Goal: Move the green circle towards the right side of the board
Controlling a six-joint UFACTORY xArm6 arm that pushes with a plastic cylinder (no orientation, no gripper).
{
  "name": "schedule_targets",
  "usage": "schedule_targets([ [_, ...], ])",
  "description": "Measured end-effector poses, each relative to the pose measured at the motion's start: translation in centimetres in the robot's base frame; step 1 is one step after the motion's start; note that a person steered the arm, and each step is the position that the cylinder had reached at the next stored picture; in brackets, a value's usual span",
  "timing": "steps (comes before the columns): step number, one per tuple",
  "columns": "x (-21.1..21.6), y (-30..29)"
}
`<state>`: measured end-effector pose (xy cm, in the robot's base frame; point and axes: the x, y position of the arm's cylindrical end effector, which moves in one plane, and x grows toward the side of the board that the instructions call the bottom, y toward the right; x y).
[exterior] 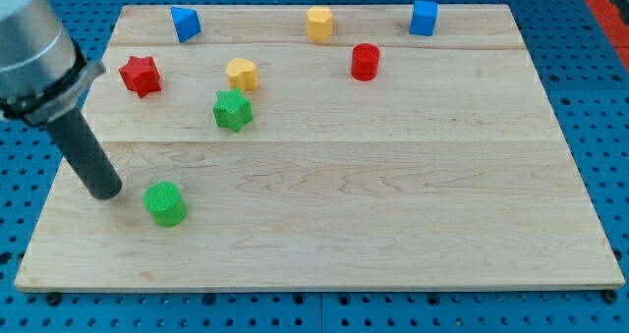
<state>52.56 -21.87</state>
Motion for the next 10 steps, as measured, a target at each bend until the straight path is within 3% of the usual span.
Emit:
schedule_targets([
  [2,0.6,10.9],
  [6,3.0,19.2],
  [10,2.3,34.2],
])
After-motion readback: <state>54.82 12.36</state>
